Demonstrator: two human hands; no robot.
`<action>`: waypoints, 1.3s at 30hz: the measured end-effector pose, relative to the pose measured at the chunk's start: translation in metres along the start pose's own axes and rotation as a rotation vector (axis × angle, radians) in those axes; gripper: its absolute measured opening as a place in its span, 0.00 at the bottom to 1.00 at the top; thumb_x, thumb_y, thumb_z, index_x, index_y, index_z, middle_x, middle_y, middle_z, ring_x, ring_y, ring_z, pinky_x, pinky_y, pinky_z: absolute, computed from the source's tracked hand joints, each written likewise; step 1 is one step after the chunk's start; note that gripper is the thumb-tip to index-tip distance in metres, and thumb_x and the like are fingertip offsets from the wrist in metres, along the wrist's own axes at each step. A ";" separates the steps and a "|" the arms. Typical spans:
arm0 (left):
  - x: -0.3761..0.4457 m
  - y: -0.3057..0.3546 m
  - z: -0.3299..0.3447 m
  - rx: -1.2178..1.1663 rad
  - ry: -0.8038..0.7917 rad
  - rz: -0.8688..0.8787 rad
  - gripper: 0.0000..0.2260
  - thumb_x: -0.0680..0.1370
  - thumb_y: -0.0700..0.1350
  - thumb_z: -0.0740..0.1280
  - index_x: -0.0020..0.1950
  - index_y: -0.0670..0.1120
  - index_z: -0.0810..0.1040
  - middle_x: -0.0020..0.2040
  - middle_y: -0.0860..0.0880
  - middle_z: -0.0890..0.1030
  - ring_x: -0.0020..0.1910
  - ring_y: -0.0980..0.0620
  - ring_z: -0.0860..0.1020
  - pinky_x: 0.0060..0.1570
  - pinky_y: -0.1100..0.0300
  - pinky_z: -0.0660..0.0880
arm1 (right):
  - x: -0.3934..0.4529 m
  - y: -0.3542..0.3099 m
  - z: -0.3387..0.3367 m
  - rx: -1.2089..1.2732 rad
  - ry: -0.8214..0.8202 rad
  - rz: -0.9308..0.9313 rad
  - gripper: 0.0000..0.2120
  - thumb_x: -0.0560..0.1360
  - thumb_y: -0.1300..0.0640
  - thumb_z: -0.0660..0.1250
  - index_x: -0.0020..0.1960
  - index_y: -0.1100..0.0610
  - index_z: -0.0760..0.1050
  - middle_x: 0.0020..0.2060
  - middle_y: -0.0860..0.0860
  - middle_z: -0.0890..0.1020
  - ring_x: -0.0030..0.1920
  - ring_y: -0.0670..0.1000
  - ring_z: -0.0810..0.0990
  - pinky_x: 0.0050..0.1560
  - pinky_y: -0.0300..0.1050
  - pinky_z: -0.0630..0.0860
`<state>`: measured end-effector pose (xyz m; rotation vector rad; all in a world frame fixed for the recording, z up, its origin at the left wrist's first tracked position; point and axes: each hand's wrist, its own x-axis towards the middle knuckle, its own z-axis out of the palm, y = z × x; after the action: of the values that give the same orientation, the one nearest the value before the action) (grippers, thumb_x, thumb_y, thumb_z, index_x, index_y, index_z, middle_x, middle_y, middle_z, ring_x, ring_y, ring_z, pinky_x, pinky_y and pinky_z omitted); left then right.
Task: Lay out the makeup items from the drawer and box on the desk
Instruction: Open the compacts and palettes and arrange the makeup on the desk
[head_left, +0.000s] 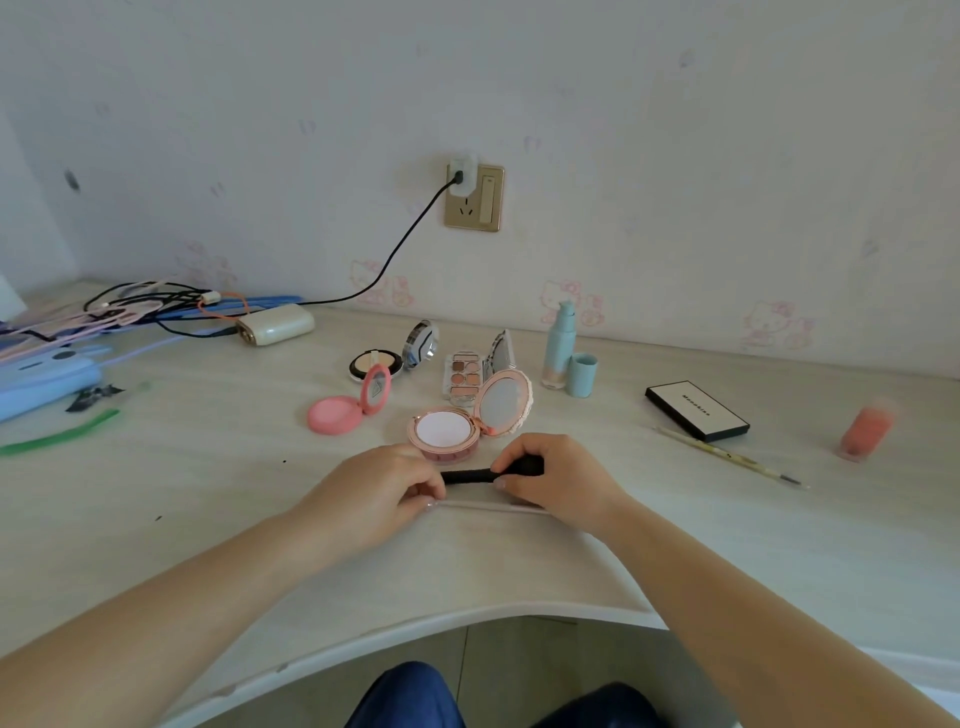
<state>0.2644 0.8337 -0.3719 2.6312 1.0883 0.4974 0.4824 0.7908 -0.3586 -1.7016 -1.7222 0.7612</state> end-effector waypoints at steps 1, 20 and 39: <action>0.001 0.000 0.001 -0.008 0.005 -0.004 0.05 0.74 0.43 0.69 0.47 0.51 0.82 0.42 0.58 0.75 0.39 0.63 0.72 0.43 0.62 0.71 | 0.001 0.000 0.003 -0.026 0.005 -0.013 0.06 0.71 0.58 0.71 0.43 0.47 0.78 0.34 0.39 0.76 0.35 0.39 0.73 0.34 0.24 0.67; 0.000 -0.002 0.002 -0.047 0.002 -0.033 0.06 0.74 0.42 0.70 0.48 0.51 0.81 0.42 0.60 0.74 0.39 0.64 0.74 0.42 0.66 0.71 | 0.009 0.004 0.010 -0.110 -0.009 -0.055 0.11 0.71 0.58 0.71 0.53 0.50 0.79 0.46 0.43 0.80 0.46 0.42 0.76 0.42 0.23 0.67; 0.022 0.046 -0.022 -0.329 0.149 -0.076 0.08 0.72 0.39 0.72 0.43 0.52 0.79 0.44 0.55 0.81 0.44 0.66 0.77 0.45 0.87 0.59 | -0.007 0.009 -0.013 -0.067 0.126 -0.115 0.11 0.74 0.54 0.69 0.56 0.47 0.78 0.52 0.41 0.80 0.52 0.40 0.76 0.47 0.23 0.67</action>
<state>0.2987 0.8201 -0.3307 2.2895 1.0417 0.7926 0.4983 0.7840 -0.3573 -1.6418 -1.7589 0.5384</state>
